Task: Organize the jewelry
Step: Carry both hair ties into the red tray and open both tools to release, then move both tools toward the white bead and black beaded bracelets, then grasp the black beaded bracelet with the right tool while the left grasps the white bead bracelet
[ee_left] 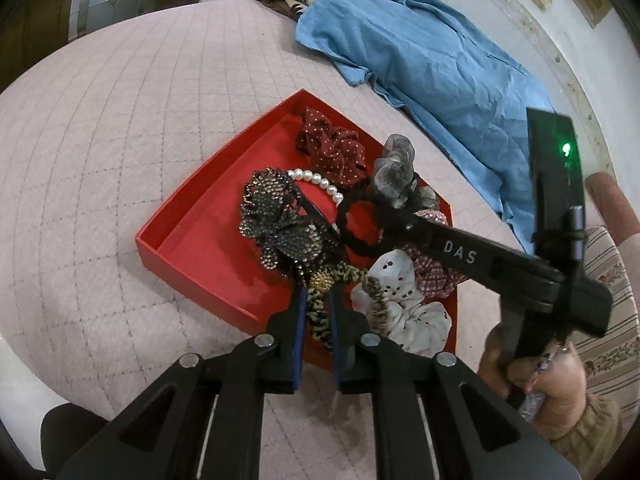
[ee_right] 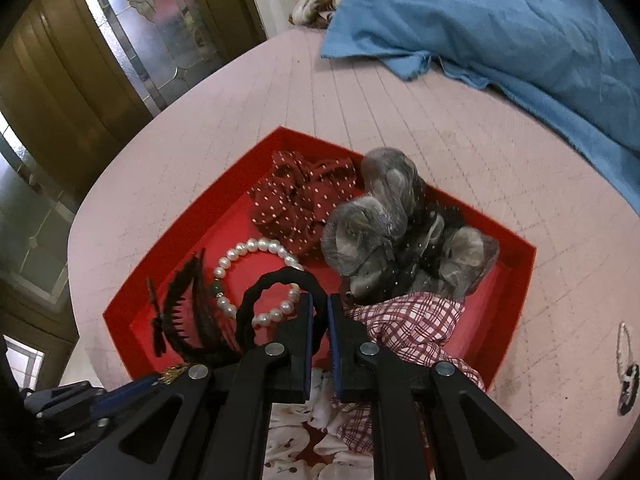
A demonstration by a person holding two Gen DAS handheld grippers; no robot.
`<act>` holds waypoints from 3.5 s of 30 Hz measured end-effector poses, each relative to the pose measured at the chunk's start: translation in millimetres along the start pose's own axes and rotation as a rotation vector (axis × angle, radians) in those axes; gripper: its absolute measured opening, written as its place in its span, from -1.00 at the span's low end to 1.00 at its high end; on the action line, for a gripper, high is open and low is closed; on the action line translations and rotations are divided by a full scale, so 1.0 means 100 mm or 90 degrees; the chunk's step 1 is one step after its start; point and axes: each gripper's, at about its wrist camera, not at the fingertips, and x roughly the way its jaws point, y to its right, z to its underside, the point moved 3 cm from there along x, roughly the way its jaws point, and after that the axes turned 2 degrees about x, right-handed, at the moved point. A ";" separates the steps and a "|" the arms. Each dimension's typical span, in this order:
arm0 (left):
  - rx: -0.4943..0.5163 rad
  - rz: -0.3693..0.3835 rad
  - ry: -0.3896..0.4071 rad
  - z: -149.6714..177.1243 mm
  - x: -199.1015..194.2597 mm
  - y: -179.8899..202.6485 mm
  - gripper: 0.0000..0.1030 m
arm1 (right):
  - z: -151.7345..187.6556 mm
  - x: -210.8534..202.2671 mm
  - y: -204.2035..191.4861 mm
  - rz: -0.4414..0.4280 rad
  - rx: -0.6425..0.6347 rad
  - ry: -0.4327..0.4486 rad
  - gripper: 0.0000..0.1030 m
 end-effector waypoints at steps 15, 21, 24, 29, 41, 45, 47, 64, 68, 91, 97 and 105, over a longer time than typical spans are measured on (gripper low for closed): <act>-0.002 -0.023 0.038 0.00 -0.31 0.15 0.05 | 0.13 -0.46 0.07 -0.043 0.037 0.047 -0.27; 0.046 -0.076 0.068 0.05 -0.44 0.38 0.27 | 0.41 -0.80 0.29 -0.046 0.073 0.072 -0.07; 0.083 -0.095 0.075 0.09 -0.48 0.55 0.29 | 0.61 -0.98 0.46 -0.033 0.089 0.084 -0.06; 0.149 -0.113 0.076 0.20 -0.49 0.86 0.31 | 0.96 -1.22 0.80 0.002 0.121 0.096 -0.06; 0.262 -0.124 0.028 0.56 -0.32 1.46 0.33 | 1.63 -1.58 1.74 0.069 0.232 0.111 0.07; 0.294 -0.144 0.012 0.66 -0.24 1.58 0.35 | 1.75 -1.68 1.97 0.084 0.255 0.123 0.09; 0.306 -0.149 0.004 0.70 -0.20 1.63 0.35 | 1.82 -1.70 2.07 0.091 0.266 0.125 0.09; 0.320 -0.094 -0.068 0.95 0.18 1.83 0.37 | 1.85 -1.71 3.03 0.175 0.340 0.127 0.09; 0.313 -0.084 -0.066 0.91 0.22 1.85 0.37 | 1.60 -1.63 3.19 0.204 0.327 0.131 0.04; 0.289 -0.001 -0.126 0.30 1.91 3.10 0.04 | 1.73 -1.48 3.71 0.218 0.328 0.173 -0.80; 0.332 -0.038 -0.134 0.25 2.44 3.39 -0.13 | 1.71 -1.44 3.73 0.192 0.336 0.180 -0.78; 0.394 -0.091 -0.098 0.35 2.60 3.56 -0.48 | 1.68 -1.40 3.76 0.166 0.336 0.175 -0.77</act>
